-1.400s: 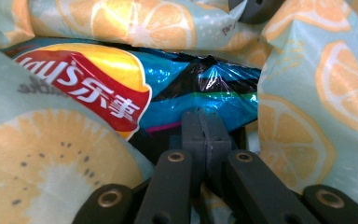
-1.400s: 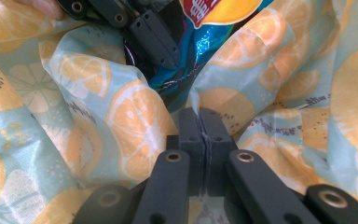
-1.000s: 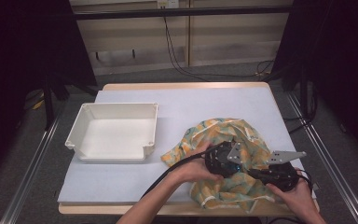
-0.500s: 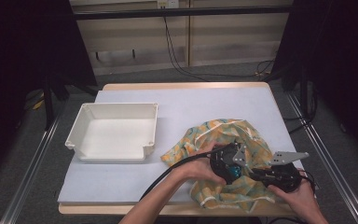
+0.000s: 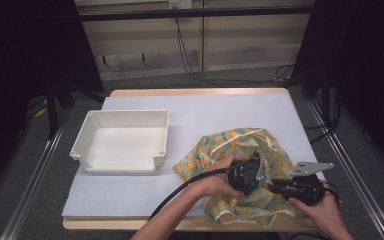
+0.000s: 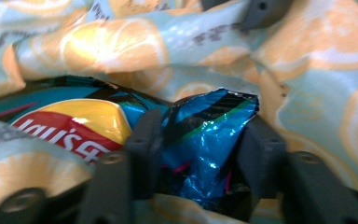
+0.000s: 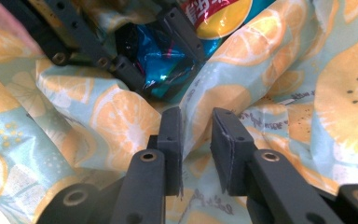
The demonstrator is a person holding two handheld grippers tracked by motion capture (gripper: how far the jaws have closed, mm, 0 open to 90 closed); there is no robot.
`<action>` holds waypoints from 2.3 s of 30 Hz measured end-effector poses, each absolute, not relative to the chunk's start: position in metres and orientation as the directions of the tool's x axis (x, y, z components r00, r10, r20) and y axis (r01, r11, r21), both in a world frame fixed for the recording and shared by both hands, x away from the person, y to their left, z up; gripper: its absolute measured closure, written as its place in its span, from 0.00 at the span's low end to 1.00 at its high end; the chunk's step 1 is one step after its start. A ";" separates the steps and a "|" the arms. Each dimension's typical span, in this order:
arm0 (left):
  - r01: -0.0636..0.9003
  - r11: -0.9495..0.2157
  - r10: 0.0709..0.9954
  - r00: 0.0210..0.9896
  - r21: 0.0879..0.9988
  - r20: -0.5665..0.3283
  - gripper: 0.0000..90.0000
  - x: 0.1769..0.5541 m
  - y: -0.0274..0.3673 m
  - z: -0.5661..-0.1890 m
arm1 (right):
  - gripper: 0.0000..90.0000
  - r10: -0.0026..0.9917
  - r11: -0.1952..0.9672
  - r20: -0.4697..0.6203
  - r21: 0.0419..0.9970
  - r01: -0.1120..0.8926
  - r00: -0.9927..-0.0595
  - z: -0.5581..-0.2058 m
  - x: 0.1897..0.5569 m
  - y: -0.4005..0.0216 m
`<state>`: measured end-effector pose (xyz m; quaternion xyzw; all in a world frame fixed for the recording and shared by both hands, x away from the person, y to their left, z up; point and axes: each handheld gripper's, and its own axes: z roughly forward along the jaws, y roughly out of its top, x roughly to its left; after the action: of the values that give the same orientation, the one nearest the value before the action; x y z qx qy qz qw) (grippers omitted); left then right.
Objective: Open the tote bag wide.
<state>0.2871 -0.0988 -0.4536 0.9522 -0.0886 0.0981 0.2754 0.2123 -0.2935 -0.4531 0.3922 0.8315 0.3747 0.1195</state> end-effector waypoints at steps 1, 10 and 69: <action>-0.215 -0.831 -0.119 0.970 0.514 0.213 0.69 0.289 -0.099 -0.454 | 0.83 0.743 0.411 0.094 0.717 0.563 -0.663 -0.453 0.212 -0.293; -0.099 -0.833 -0.046 0.993 0.544 0.110 1.00 0.297 -0.097 -0.453 | 0.84 0.742 0.414 0.095 0.714 0.565 -0.664 -0.454 0.213 -0.293; 0.001 -0.418 -0.036 0.999 0.909 -0.017 1.00 0.286 0.015 -0.336 | 1.00 0.771 0.326 0.139 0.752 0.573 -0.621 -0.438 0.282 -0.276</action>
<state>0.2859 0.0154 -0.3356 0.8417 -0.0104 -0.0168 0.5396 0.2815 -0.2761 -0.4383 0.4175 0.8048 0.4036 0.1231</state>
